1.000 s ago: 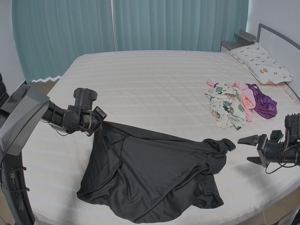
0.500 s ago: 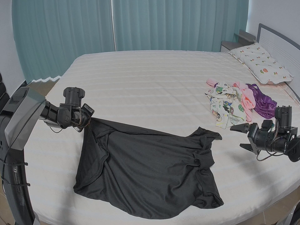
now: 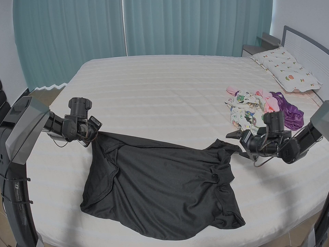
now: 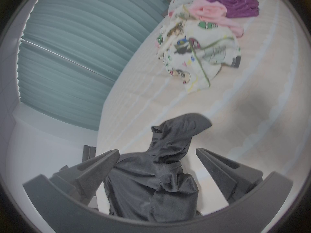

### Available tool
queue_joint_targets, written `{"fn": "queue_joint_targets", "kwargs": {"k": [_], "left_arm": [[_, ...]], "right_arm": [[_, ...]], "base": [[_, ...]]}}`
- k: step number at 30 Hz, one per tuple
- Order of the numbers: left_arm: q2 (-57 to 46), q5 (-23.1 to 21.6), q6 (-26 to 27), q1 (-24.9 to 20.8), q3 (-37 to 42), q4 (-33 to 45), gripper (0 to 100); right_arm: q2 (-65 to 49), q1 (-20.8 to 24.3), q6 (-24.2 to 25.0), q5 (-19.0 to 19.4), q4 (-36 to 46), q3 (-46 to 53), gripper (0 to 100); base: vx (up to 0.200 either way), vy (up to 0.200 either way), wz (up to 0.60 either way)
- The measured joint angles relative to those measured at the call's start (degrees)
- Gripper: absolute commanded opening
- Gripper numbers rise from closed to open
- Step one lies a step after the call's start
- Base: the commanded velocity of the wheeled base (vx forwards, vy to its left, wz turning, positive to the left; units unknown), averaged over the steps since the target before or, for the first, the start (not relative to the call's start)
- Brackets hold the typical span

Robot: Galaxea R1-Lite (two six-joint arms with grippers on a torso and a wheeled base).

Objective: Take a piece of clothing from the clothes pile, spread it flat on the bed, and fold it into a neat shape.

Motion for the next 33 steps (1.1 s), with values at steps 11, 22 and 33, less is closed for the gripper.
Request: {"fn": "queue_joint_targets", "kwargs": {"k": [11, 22, 33], "left_arm": [[-0.35, -0.87, -0.6, 0.39, 0.44, 0.51, 0], [-0.35, -0.98, -0.65, 1.52, 0.28, 0.49, 0], [0.04, -3.08, -3.3, 2.67, -0.13, -0.02, 0]], "right_arm": [[10.23, 3.61, 0.52, -6.0, 5.52, -10.2, 0], [14.97, 2.46, 0.77, -11.54, 4.4, -22.1, 0], [20.08, 2.05, -1.89, -17.12, -12.65, -30.37, 0]], "base": [[0.0, 0.0, 0.0], [0.0, 0.0, 0.0], [0.0, 0.0, 0.0]]}}
